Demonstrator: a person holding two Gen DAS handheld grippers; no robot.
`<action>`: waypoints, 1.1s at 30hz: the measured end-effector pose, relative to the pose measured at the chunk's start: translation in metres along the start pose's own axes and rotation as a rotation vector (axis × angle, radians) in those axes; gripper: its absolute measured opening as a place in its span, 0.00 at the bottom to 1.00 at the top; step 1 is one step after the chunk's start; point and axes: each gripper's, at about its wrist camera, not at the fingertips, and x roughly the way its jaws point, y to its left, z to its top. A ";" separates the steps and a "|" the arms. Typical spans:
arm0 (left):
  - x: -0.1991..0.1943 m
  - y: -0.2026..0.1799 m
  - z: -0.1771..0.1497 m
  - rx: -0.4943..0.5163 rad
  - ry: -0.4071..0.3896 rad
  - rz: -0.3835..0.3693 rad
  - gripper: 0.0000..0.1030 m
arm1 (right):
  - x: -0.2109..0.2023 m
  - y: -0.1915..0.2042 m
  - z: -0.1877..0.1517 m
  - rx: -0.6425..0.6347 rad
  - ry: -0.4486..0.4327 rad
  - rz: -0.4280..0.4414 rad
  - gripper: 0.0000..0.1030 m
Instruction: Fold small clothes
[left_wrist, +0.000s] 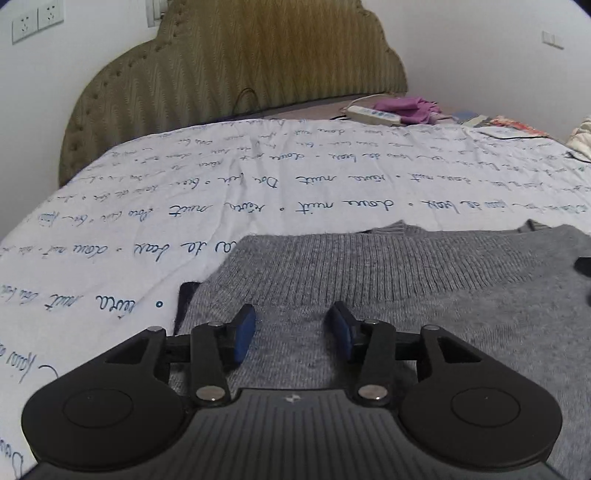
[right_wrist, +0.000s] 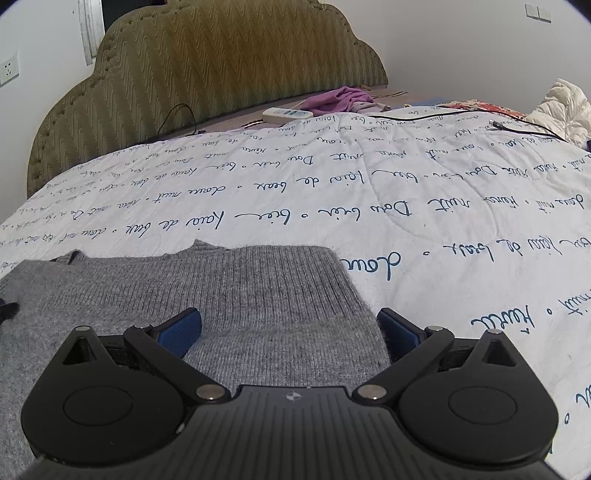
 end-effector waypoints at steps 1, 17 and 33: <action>-0.001 -0.003 0.001 0.016 -0.001 0.013 0.45 | 0.000 0.000 0.000 -0.001 0.000 -0.001 0.98; -0.165 0.080 -0.127 -0.792 0.047 -0.137 0.73 | -0.006 -0.001 -0.004 0.008 -0.015 -0.006 0.98; -0.121 0.063 -0.101 -0.898 0.018 -0.110 0.58 | -0.054 0.048 -0.041 -0.273 0.009 -0.001 1.00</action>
